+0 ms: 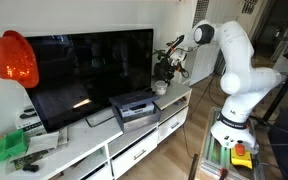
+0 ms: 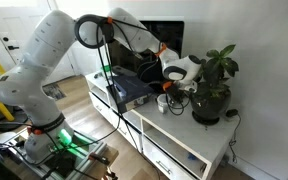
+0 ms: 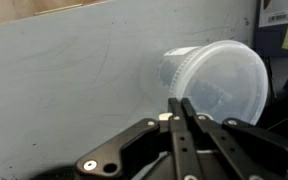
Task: Put the sunglasses in the plastic bowl and then cover the plastic bowl with the plastic lid
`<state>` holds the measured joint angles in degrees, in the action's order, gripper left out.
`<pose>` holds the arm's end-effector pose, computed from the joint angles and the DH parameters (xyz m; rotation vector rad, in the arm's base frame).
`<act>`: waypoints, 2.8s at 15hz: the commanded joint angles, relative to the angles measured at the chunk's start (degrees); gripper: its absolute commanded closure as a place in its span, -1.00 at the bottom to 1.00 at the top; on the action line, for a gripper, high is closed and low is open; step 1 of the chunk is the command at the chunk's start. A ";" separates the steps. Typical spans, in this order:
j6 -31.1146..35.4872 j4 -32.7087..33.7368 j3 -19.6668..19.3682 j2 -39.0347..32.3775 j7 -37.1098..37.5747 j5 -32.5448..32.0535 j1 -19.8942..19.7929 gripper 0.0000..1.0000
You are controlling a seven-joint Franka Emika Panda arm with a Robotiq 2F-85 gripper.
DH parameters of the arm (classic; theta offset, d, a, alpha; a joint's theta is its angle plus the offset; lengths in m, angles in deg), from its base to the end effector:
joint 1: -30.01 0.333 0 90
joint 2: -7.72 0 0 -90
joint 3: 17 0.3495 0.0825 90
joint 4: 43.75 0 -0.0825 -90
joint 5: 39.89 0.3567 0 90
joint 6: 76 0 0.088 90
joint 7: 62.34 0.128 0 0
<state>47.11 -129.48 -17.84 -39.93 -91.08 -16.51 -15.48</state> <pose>0.4994 -0.4866 0.1841 -2.6808 0.7690 -0.0691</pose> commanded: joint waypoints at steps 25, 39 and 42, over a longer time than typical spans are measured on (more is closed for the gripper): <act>3.48 -12.82 -0.51 11.62 -7.87 -1.31 0.11 -1.00; 4.72 -32.24 -9.04 39.16 -11.05 0.20 2.43 -1.00; 3.09 -29.54 -10.91 37.37 -10.50 -0.37 3.80 -1.00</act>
<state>50.61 -159.37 -26.34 -2.37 -101.36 -17.34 -13.98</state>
